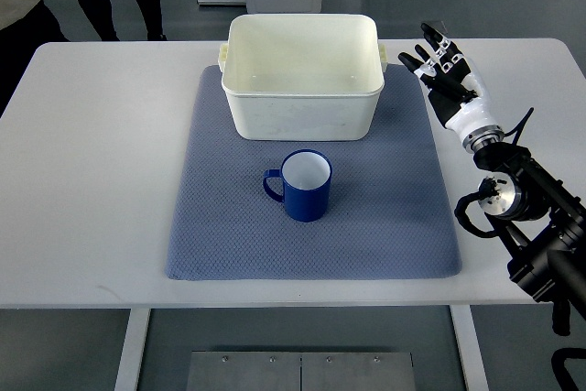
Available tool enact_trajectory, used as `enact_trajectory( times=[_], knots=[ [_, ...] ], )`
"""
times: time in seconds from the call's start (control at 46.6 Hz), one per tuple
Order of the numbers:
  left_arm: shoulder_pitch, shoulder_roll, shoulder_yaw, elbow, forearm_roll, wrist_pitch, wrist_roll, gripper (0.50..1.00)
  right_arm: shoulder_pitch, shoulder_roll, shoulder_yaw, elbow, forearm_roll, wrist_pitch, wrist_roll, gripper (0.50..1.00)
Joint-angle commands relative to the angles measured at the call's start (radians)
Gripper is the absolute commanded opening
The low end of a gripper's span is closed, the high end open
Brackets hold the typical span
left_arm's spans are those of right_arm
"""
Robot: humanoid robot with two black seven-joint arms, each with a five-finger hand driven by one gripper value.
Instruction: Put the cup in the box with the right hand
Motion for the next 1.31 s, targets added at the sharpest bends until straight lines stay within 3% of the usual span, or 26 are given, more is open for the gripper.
enact_trajectory(
  times=[0.0,1.288],
  knots=[
    [0.002,0.000,0.001,-0.001,0.000,0.000,0.000,1.000,0.000,-0.001,0.000,0.000,0.001,0.000,0.000,1.000],
    [0.006,0.000,-0.001,0.000,0.000,0.004,0.000,1.000,0.000,-0.028,0.012,-0.008,0.034,0.000,0.006,1.000]
  ],
)
